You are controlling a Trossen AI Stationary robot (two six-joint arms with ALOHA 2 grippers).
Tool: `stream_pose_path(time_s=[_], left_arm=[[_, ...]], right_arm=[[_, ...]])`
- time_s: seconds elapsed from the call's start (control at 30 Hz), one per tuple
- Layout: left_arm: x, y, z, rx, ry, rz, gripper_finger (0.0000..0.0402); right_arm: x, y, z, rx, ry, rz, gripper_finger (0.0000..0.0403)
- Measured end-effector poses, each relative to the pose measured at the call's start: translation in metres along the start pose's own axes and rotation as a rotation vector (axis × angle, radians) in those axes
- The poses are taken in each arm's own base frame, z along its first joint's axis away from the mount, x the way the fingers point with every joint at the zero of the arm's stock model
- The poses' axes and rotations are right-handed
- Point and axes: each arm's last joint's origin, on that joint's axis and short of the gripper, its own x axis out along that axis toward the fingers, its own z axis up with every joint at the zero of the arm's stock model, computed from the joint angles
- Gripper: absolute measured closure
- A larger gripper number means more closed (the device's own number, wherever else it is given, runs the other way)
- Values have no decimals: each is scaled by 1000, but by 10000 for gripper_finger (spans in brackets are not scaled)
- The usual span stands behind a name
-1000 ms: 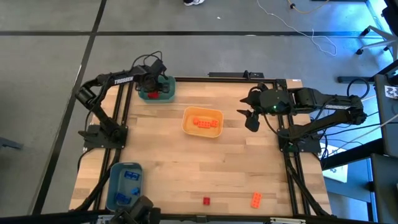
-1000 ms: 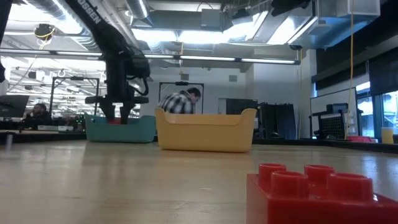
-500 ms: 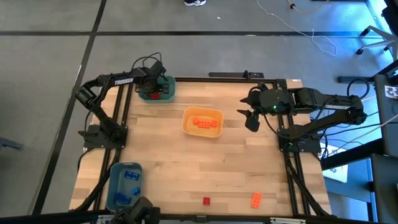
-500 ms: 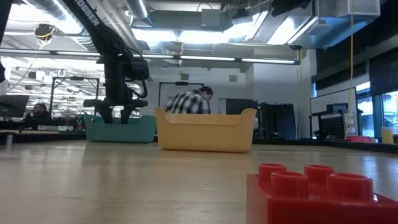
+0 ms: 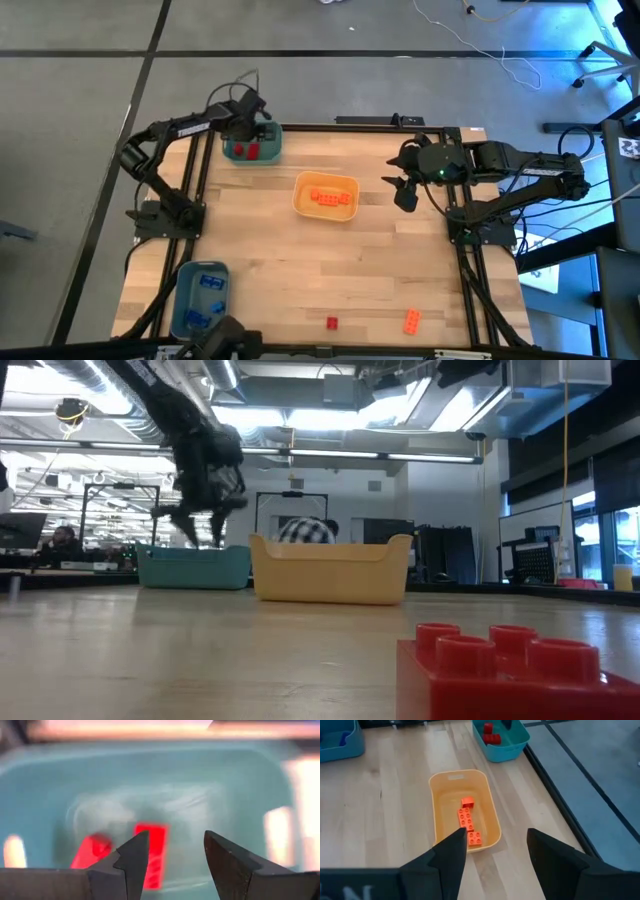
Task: Sort & place blocks by color
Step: Put the orange 8 stud game piece into the yellow bin
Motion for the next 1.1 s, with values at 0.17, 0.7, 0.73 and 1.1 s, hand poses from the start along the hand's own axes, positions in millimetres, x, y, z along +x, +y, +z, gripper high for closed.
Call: stream_pose_path(time_s=[0.17,0.7,0.73,1.1], left_arm=[[-47,-24,9,120,-113,-147,220],[-169,-110,-125,884,-77,-765,219],[-175,-113,-139,944,-68,-794,219],[-211,-139,-245,1120,-103,-1002,219]], right_arm=[[0,0,-3,16,26,-4,194],[-4,4,-23,-26,280,270,194],[-4,5,-24,-27,294,293,194],[-14,16,-41,-136,479,504,194]])
